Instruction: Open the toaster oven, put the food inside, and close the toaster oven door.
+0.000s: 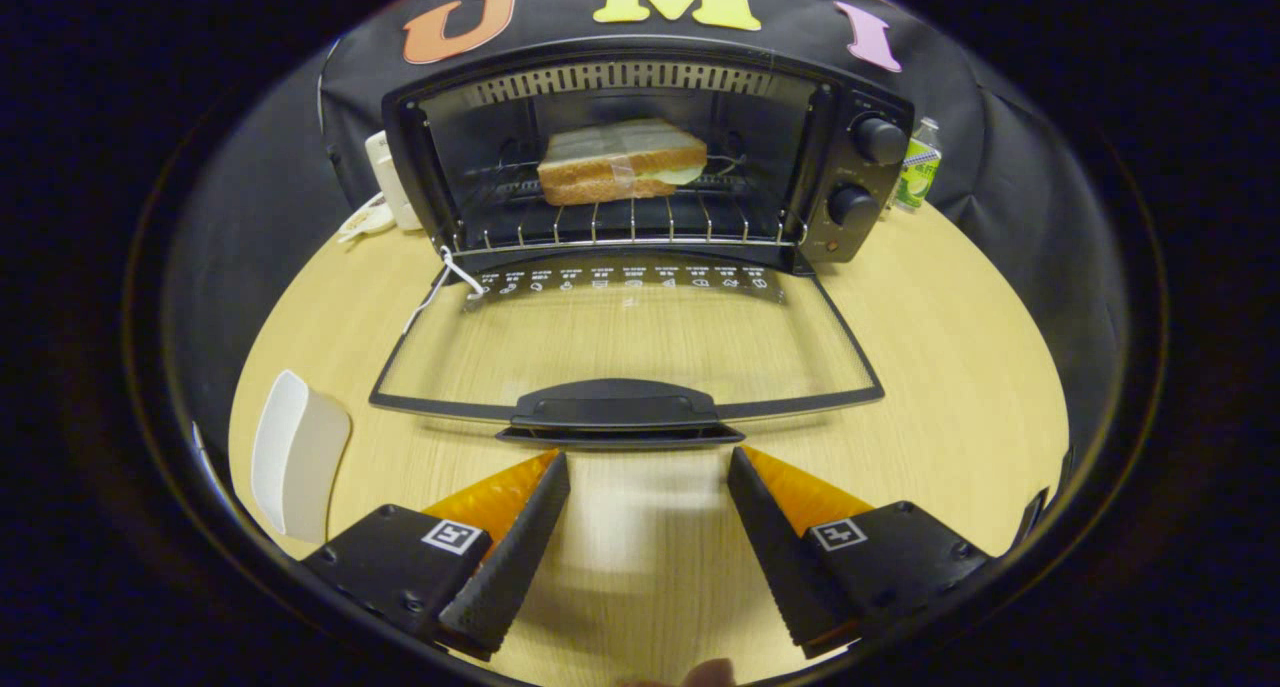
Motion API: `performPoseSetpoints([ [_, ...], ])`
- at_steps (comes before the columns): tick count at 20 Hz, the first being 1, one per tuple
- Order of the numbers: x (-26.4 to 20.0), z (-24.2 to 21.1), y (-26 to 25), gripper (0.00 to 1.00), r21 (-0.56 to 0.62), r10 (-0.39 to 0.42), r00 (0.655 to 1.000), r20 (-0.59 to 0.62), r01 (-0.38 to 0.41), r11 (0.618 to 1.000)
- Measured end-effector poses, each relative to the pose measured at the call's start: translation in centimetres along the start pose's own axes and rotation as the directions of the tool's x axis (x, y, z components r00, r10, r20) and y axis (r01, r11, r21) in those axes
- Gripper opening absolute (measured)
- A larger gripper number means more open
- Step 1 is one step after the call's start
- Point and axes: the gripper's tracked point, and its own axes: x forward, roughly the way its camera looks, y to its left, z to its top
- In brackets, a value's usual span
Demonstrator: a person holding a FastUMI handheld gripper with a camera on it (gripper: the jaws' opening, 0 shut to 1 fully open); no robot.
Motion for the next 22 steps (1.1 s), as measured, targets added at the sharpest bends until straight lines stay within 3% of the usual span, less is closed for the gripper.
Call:
performPoseSetpoints([
  [6,-2.2,1.1,0.0,1.0,0.018,0.011,1.0,0.02,-0.011,1.0],
  [12,-8.4,8.1,-0.3,1.0,0.029,0.039,0.973,0.228,-0.047,0.998],
  [16,-14.2,16.4,0.0,1.0,0.056,0.06,0.922,0.384,-0.088,0.995],
  [22,-24.8,24.6,-0.8,1.0,0.055,0.053,0.8,0.598,-0.107,0.993],
])
